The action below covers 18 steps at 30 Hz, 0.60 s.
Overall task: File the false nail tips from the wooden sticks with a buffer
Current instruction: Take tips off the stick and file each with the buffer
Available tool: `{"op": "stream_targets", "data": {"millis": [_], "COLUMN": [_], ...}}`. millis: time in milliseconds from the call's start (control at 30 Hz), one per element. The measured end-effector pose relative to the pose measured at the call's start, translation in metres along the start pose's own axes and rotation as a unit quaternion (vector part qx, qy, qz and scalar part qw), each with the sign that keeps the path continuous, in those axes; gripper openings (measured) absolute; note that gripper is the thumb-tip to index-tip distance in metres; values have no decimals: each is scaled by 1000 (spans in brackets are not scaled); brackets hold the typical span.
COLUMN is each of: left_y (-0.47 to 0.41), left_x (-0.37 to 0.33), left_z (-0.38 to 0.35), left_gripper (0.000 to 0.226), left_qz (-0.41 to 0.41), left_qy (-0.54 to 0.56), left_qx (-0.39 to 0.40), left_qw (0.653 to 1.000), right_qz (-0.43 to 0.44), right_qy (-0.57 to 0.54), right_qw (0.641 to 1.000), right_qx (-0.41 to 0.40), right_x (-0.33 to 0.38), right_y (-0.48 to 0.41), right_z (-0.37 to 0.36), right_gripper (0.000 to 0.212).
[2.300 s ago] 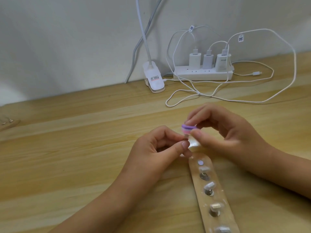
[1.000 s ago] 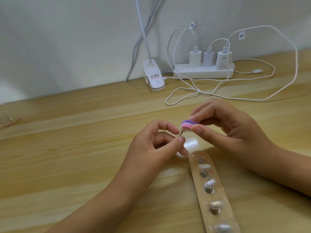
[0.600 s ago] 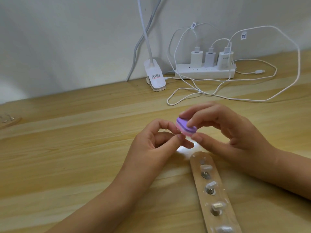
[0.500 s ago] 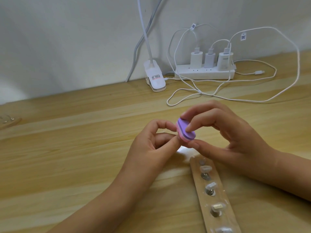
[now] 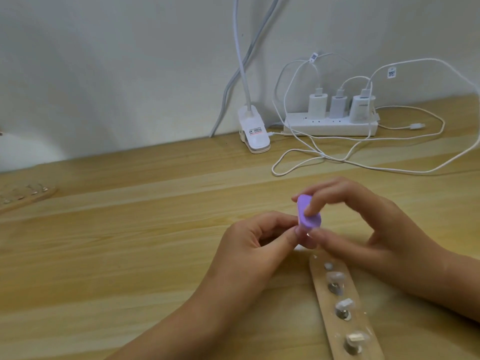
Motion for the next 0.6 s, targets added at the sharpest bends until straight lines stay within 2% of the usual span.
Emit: {"op": "stream_targets", "data": {"millis": [67, 133, 167, 267, 400, 533, 600], "left_y": [0, 0, 0, 0, 0, 0, 0], "left_x": [0, 0, 0, -1, -1, -2, -2], "left_z": [-1, 1, 2, 0, 1, 0, 0], "left_gripper": [14, 14, 13, 15, 9, 14, 11], "left_qz": [1, -1, 0, 1, -2, 0, 5], "left_qy": [5, 0, 0, 10, 4, 15, 13], "left_qx": [0, -10, -13, -5, -5, 1, -3], "left_qw": [1000, 1000, 1000, 1000, 1000, 1000, 1000], "right_qz": [-21, 16, 22, -40, 18, 0, 37], "right_qy": [-14, 3, 13, 12, 79, 74, 96], "right_qw": [1000, 1000, 999, 999, 997, 997, 995], "right_qx": [-3, 15, 20, 2, 17, 4, 14], "right_x": [-3, 3, 4, -10, 1, -2, 5], "right_y": [0, 5, 6, 1, 3, 0, 3], "right_z": [2, -3, -5, 2, -5, -2, -6], "right_gripper": [18, 23, 32, 55, 45, 45, 44]}}
Point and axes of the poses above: each hand's wrist, its own y-axis away from the middle knuckle, its own z-axis out of the back of the hand, x = y × z, the point moved 9 cm from there along -y, towards the middle knuckle, and after that the axes turned 11 degrees about -z, right-handed, at the moved point
